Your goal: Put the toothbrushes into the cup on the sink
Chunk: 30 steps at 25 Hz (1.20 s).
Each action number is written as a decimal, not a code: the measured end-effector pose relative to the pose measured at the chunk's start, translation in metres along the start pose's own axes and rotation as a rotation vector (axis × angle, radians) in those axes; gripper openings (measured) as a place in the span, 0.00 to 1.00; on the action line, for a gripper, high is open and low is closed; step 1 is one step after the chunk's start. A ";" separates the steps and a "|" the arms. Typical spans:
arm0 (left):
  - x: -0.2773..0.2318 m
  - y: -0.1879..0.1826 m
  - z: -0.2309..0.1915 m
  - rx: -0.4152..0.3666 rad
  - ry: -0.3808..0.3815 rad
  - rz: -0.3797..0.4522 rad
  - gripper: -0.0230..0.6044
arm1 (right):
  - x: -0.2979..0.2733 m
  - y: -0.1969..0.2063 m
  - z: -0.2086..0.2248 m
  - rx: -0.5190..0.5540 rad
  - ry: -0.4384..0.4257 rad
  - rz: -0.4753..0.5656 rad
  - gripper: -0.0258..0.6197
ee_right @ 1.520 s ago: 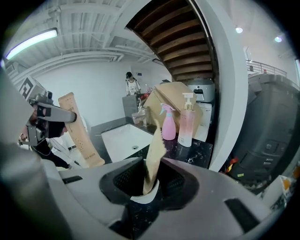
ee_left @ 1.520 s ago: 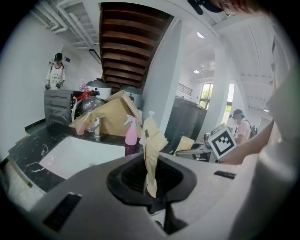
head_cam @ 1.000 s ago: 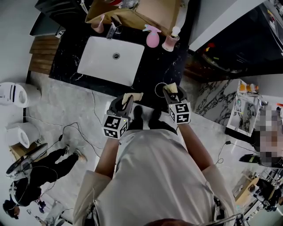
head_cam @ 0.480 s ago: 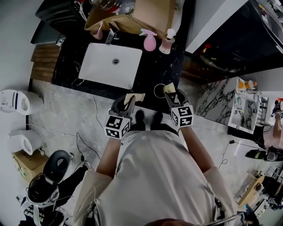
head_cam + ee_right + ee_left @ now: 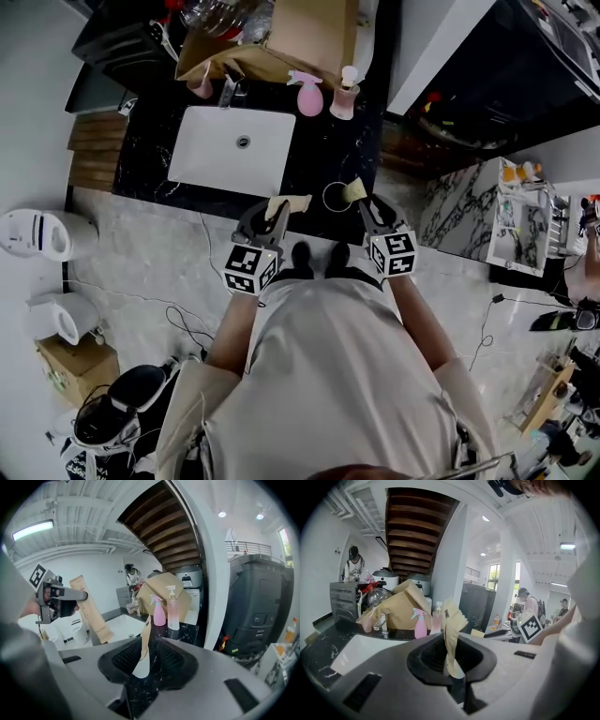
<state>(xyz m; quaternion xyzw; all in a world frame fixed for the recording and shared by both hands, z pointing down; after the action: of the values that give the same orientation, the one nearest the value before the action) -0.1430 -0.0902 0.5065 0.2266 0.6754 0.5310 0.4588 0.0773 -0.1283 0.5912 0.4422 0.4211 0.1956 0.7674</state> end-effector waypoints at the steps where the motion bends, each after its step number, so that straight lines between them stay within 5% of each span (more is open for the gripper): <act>1: -0.001 -0.003 0.000 -0.004 0.004 0.005 0.09 | 0.002 0.000 0.002 -0.003 0.005 0.004 0.22; 13: -0.023 -0.027 0.016 -0.048 0.081 0.030 0.09 | 0.020 -0.002 0.006 -0.008 0.015 0.037 0.11; 30: -0.070 -0.018 0.038 -0.114 0.171 -0.022 0.09 | 0.036 -0.008 0.015 -0.050 0.049 0.061 0.11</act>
<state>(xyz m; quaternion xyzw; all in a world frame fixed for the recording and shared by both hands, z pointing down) -0.0734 -0.1327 0.5155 0.1468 0.6833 0.5809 0.4173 0.1091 -0.1164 0.5713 0.4305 0.4210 0.2404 0.7614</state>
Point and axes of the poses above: the fingertips, and each gripper's own axes: x backward along the fingers, z to its right, y out of its underside, the point moved 4 cm from there along x, backward along the fingers, and after that the axes turned 8 degrees about -x, right-handed, at the moved point
